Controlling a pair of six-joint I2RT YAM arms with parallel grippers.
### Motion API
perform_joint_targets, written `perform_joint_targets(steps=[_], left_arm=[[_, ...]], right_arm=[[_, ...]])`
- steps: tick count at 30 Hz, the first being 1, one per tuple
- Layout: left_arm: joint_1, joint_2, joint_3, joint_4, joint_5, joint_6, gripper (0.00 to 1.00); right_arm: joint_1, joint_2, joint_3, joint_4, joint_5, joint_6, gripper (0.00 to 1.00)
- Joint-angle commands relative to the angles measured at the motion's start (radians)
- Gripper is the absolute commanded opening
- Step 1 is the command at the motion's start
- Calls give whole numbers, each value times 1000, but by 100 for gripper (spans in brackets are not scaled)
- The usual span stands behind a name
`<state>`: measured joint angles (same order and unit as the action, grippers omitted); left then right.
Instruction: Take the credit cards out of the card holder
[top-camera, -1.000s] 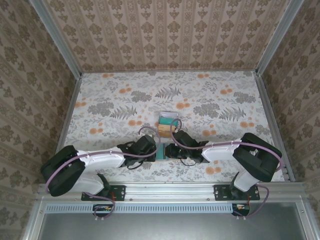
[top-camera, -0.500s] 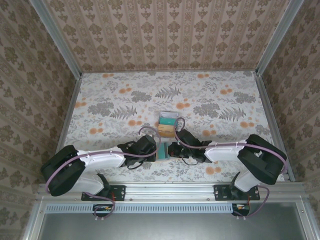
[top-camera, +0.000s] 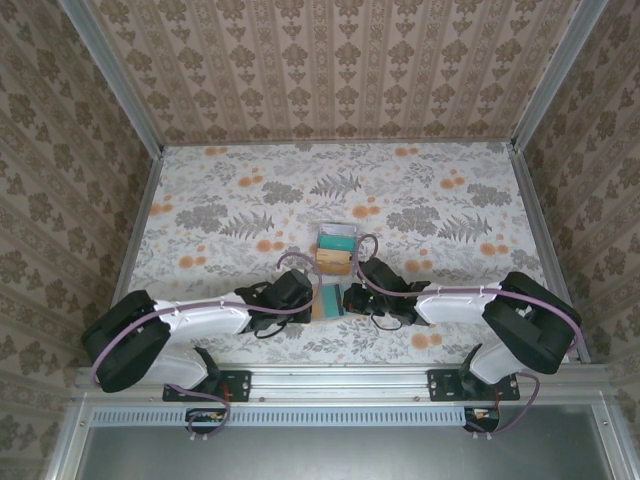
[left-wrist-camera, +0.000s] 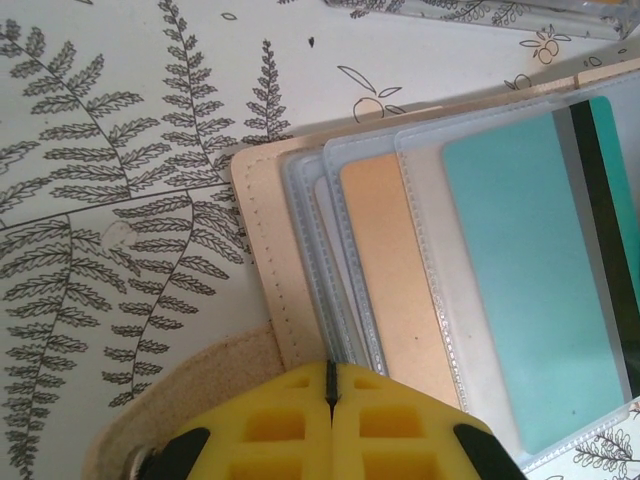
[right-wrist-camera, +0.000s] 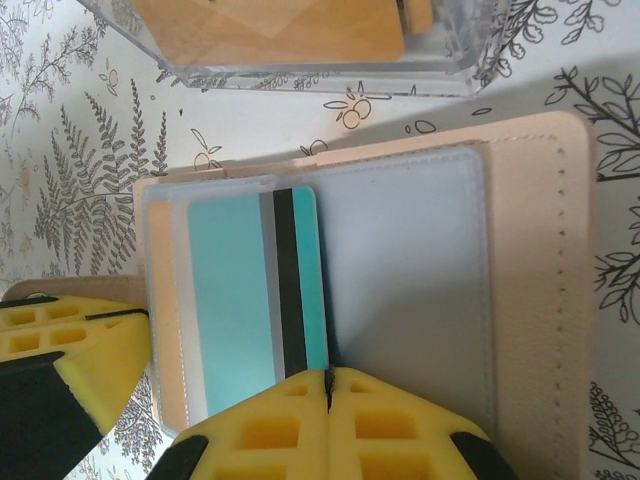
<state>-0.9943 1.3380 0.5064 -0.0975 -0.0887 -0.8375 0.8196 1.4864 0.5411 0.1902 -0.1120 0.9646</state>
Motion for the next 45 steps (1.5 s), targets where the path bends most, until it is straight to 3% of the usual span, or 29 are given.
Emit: perform_joint_targets(steps=[1, 6, 10, 32, 45], left_arm=[[5, 3, 12, -90, -32, 18, 0], [5, 10, 23, -91, -25, 31, 0], [4, 18, 27, -88, -19, 34, 0], [4, 39, 36, -78, -6, 37, 0], [2, 39, 31, -76, -9, 35, 0]], right_arm=[[-5, -15, -9, -26, 14, -32, 4], [-5, -2, 7, 0, -16, -67, 29], [-11, 16, 23, 6, -35, -88, 32], [-29, 125, 65, 112, -155, -112, 30], [-48, 118, 29, 104, -128, -76, 9]])
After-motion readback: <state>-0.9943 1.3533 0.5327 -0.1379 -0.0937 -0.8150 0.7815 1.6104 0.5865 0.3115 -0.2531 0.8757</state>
